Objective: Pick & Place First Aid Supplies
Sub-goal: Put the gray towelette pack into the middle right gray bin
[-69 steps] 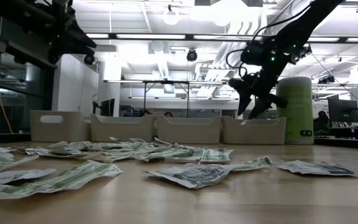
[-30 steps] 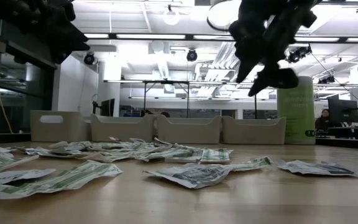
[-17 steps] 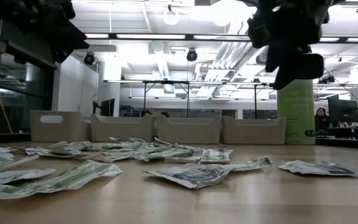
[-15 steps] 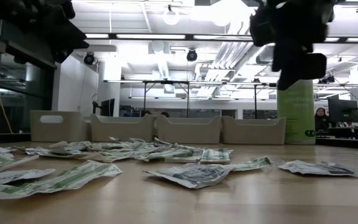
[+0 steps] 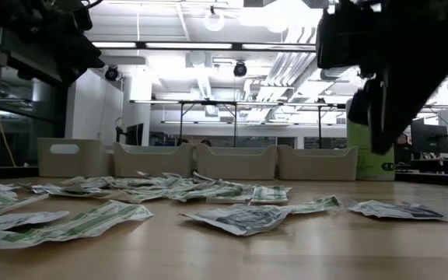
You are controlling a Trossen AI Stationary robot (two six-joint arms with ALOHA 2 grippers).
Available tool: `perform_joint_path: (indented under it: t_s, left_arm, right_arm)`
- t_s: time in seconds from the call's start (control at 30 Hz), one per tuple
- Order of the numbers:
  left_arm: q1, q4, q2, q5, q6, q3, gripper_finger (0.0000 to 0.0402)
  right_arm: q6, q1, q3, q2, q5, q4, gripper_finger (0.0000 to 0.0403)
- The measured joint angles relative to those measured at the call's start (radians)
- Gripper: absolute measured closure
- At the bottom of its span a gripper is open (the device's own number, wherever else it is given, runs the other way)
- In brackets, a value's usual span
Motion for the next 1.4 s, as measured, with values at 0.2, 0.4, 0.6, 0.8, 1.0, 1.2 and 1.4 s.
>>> perform_joint_path:
  t_s: [0.2,0.4,0.6,0.8,1.0,1.2,1.4]
  left_arm:
    - [0.0,-0.024,0.0,-0.001,0.0,0.0,0.0289]
    - [0.0,-0.023,0.0,-0.003,0.0,0.0,0.0289]
    - [0.0,-0.033,0.0,-0.005,0.0,0.0,0.0289]
    - [0.0,-0.045,0.0,-0.018,0.0,0.0,0.0289]
    - [0.0,-0.053,0.0,-0.037,-0.001,0.0,0.0289]
    - [0.0,-0.057,0.0,-0.041,-0.001,0.0,0.0289]
    - [0.0,-0.06,0.0,-0.08,-0.001,0.0,0.0289]
  right_arm:
    - [-0.055,0.024,0.0,0.081,-0.013,0.019,0.0244]
    - [-0.095,0.042,0.0,0.126,0.057,0.027,0.023]
    - [-0.112,0.044,0.004,0.154,0.11,0.03,0.0226]
    - [-0.149,0.069,0.008,0.208,0.144,0.018,0.0239]
    - [-0.198,0.119,0.008,0.223,0.256,-0.003,0.026]
    - [-0.269,0.13,0.007,0.224,0.264,-0.018,0.028]
    - [-0.271,0.129,0.008,0.224,0.255,-0.034,0.0327]
